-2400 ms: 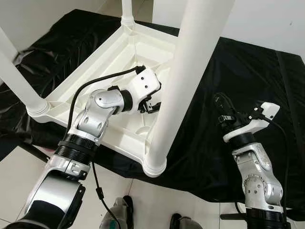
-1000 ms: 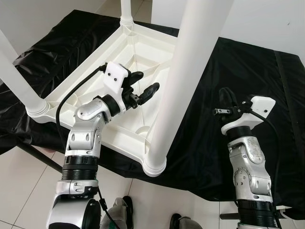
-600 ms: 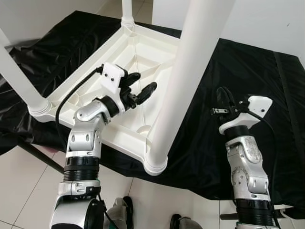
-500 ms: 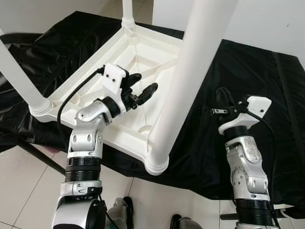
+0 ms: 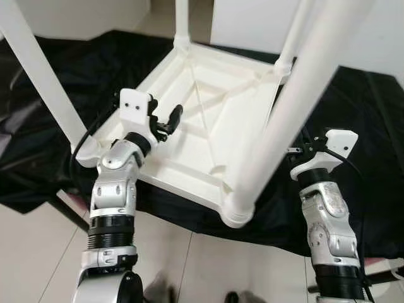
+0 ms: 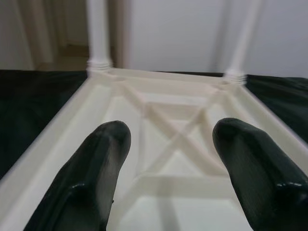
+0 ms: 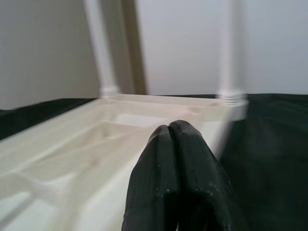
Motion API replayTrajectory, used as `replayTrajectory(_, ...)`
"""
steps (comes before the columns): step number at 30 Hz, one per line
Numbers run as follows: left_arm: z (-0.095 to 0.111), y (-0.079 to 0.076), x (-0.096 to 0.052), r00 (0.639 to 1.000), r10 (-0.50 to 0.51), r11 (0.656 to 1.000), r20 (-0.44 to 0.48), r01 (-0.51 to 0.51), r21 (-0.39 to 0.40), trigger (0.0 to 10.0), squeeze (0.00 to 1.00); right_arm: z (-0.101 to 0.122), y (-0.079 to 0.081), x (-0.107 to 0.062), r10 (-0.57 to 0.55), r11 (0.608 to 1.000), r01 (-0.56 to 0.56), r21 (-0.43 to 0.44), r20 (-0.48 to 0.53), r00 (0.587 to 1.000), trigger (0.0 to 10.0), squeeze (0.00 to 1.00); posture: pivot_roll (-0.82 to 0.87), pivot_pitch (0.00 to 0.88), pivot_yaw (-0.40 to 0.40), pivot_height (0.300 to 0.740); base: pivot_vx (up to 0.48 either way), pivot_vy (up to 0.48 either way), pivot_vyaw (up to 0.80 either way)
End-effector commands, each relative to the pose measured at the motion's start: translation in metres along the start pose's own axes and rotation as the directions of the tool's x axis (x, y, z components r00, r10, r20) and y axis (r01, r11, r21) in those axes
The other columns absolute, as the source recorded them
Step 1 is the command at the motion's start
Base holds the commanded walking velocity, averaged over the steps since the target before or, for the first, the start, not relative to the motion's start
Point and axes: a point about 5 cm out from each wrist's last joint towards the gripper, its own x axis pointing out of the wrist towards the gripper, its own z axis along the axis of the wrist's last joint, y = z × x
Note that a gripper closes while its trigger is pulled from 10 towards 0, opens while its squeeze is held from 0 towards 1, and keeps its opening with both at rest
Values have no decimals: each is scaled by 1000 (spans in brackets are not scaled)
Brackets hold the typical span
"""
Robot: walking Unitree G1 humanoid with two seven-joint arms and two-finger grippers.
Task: Building children table
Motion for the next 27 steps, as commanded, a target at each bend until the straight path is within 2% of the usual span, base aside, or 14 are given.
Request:
replayTrajectory(1,-4,2,-4,1000,9,1000,-21,-8,18,10000,0,-1,0,-1,6,1000,-6,-3,-7,1000,10000,0,128,163,-14,740,0,0,0)
replayTrajectory(13,-10,-4,-10,999,-19,999,-46,21,44,10000,0,-1,-5,-1,-11,1000,11,-23,-12,1000,10000,0,123,179,-21,740,0,0,0)
replayTrajectory(21,-13,-7,-15,998,-40,997,-48,44,66,10000,0,-11,-12,-2,-74,997,72,-26,-69,995,10000,0,119,182,-23,740,0,0,0)
replayTrajectory(25,-15,-11,-19,998,-55,996,-39,57,63,10000,0,-19,-15,-8,-106,991,95,-97,-114,988,10000,0,113,182,-15,740,0,0,0)
replayTrajectory(27,-14,-11,-21,998,-56,997,-32,58,60,10000,0,-19,-16,-10,-108,990,98,-100,-108,988,10000,0,109,181,-14,740,0,0,0)
